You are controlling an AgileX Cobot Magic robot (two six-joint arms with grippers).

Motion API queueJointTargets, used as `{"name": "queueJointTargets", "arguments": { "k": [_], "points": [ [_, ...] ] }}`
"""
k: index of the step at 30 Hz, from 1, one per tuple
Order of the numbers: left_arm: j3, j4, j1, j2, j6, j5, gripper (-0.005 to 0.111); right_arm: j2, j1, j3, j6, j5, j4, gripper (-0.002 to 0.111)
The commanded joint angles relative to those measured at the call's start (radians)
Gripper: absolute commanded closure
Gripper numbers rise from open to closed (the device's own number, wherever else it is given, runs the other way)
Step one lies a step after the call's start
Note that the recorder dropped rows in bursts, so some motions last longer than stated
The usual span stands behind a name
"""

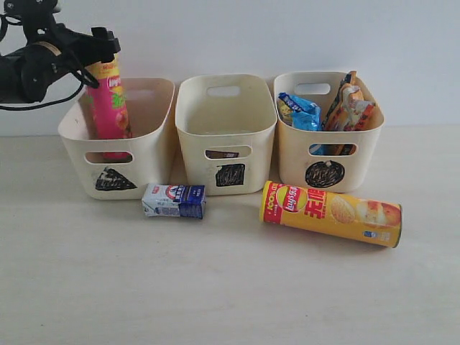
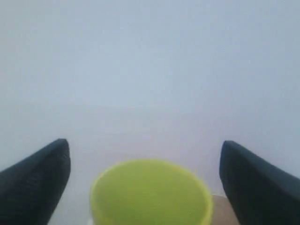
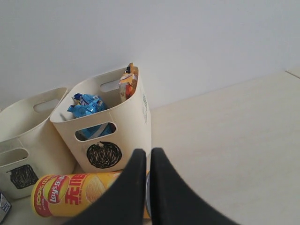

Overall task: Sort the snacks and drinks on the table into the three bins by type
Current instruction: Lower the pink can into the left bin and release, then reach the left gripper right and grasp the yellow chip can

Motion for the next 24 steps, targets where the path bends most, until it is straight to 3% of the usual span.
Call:
{"name": "queueJointTargets", "arguments": {
  "k": [1,5,7,15,18,24],
  "points": [
    [-0.005,0.004,-0.003,-0.049,0.033,0.049,0.026,-0.002,-0.001,0.004,-0.01,0.001,-0.002,0.108],
    [-0.005,0.004,-0.003,-0.118,0.033,0.109,0.028,-0.002,-0.001,0.004,-0.01,0.001,-0.002,0.108],
    [-0.005,0.004,-0.003,-0.157,0.031,0.159,0.036,-0.002,-0.001,0.004,-0.01,0.001,-0.002,0.108],
    [-0.005,-0.007,-0.003,-0.329,-0.026,0.528,0.102,-0.002,-0.001,0.004,-0.01,0.001,-0.002,0.108],
    [0.007,-0.007,-0.003,-0.409,-0.026,0.634,0.102,-0.002,-0.001,0.004,-0.01,0.001,-0.002,0.108],
    [0.071,-0.036,-0.003,-0.588,-0.028,0.669,0.102,-0.002,-0.001,0.004,-0.006,0.001,-0.002,0.108]
  ]
}}
